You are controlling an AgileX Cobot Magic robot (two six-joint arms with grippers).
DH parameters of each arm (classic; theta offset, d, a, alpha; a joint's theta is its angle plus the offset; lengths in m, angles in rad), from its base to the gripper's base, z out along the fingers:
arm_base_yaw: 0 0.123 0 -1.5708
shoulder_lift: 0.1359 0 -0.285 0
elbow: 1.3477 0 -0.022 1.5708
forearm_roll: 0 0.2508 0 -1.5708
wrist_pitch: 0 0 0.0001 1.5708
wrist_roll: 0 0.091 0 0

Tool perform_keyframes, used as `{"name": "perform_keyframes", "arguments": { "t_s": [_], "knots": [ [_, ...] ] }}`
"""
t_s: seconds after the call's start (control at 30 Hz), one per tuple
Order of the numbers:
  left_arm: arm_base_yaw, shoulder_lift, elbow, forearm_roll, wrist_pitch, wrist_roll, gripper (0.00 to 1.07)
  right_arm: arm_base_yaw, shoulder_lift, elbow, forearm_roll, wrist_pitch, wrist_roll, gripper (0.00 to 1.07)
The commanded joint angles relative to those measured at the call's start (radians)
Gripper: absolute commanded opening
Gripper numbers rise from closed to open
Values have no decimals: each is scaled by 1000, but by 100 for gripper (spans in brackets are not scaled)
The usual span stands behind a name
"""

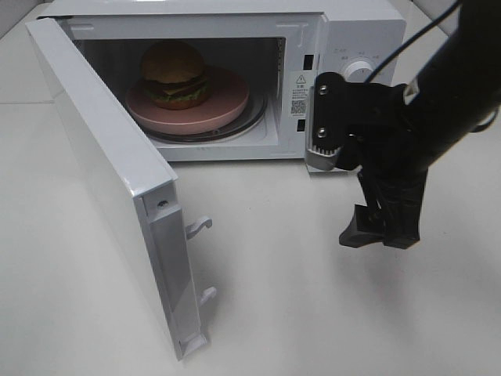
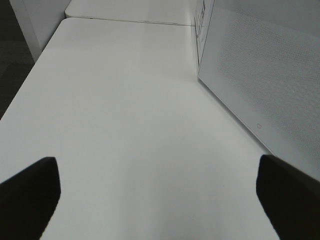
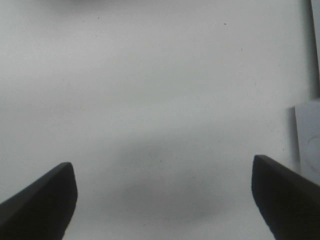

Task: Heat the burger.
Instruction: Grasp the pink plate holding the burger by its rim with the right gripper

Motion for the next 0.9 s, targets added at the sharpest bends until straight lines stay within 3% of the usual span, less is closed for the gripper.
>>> {"name": "perform_keyframes", "arguments": {
  "t_s": [0.03, 0.37, 0.67, 0.9],
  "knots": [
    [-1, -2, 3, -2, -15, -1, 102, 43, 111, -124, -47, 67, -57, 94],
    [-1, -2, 3, -2, -15, -1, 102, 99, 327, -401, -74, 111, -193, 92],
    [-1, -2, 3, -2, -15, -1, 101, 122, 417, -528, -36, 138, -182, 85],
    [-1, -2, 3, -2, -15, -1, 101, 133, 464, -556, -28, 121, -118, 77]
  ]
}}
